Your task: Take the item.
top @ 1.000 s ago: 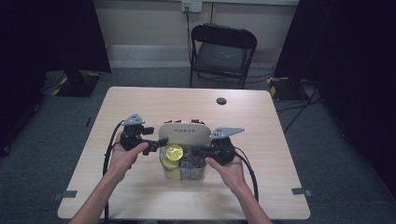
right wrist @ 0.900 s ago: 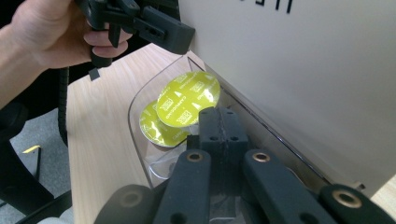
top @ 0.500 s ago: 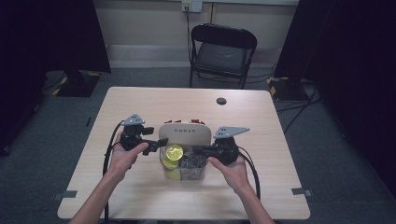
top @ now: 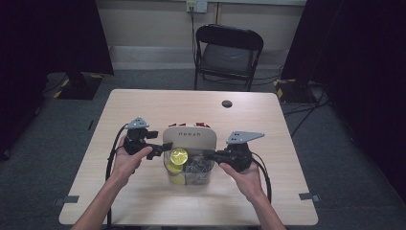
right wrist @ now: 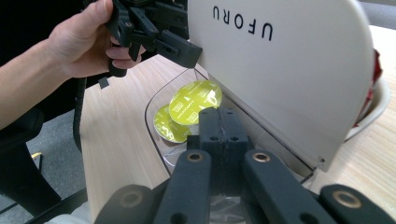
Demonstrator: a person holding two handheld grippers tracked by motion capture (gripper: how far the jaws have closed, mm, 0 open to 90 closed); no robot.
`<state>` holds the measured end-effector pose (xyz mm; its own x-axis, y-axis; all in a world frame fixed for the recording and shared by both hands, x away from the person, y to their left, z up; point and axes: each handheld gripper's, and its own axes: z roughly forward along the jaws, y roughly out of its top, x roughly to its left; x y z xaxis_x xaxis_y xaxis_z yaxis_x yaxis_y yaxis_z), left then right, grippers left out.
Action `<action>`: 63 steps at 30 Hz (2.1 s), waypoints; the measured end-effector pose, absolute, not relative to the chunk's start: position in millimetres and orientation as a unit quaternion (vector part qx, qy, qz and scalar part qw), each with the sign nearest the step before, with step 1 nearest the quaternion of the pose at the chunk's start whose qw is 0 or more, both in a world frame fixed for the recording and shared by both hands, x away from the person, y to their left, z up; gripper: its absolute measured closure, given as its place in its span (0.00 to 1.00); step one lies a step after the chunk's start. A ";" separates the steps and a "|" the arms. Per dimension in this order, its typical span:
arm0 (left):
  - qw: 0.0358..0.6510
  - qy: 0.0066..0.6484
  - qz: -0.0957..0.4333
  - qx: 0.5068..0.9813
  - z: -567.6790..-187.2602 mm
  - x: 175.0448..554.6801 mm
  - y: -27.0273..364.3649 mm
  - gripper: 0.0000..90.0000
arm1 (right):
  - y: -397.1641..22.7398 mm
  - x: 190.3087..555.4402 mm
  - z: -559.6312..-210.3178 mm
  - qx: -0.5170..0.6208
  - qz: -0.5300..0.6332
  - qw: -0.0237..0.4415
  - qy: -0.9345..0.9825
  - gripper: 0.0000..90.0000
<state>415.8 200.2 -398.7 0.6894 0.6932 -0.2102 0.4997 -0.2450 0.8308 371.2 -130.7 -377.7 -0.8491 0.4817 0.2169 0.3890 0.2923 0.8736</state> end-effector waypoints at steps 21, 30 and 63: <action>0.480 0.384 0.097 0.783 -399.6 415.6 200.2 0.17 | -167.8 362.8 -364.2 0.291 0.544 0.065 0.784 1.00; 0.477 0.384 0.095 0.785 -400.5 416.0 199.2 0.17 | -185.9 358.6 -363.8 0.304 0.546 0.076 0.777 1.00; 0.474 0.387 0.095 0.785 -399.8 415.7 197.7 0.17 | -232.3 362.7 -393.2 0.372 0.507 0.099 0.771 1.00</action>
<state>415.7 197.7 -399.8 0.6822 0.6979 -0.2180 0.5179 -0.2507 0.8179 362.7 -232.3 -393.2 -0.7044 0.6732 0.2251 0.4732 0.2089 0.8558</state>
